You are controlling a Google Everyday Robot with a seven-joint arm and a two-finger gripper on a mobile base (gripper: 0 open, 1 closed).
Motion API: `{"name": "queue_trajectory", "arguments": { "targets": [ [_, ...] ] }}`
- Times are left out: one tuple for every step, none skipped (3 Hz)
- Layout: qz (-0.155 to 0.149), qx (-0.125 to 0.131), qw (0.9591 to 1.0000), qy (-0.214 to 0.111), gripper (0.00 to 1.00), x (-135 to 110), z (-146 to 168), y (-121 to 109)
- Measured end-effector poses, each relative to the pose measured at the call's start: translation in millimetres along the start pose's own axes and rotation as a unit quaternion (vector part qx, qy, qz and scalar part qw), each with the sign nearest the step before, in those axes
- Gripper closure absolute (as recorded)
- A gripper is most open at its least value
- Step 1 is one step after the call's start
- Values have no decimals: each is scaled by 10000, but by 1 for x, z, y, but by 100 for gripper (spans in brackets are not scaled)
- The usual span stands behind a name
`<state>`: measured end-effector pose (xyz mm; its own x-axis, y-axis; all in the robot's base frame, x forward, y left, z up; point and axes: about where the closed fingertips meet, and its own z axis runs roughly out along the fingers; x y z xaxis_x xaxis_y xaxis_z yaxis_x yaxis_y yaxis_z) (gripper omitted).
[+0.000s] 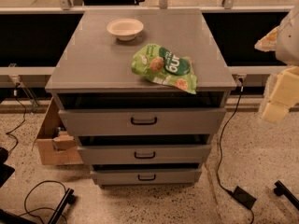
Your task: Open bottom drawer
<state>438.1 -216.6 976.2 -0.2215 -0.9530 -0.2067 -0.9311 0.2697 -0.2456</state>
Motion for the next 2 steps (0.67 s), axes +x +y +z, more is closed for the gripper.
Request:
{"name": "queue_trajectory", "arguments": {
  "targets": [
    [0,0,10000,0,0,0,0,0],
    [-63,104,9999,-27,0,-4,16,8]
  ]
}}
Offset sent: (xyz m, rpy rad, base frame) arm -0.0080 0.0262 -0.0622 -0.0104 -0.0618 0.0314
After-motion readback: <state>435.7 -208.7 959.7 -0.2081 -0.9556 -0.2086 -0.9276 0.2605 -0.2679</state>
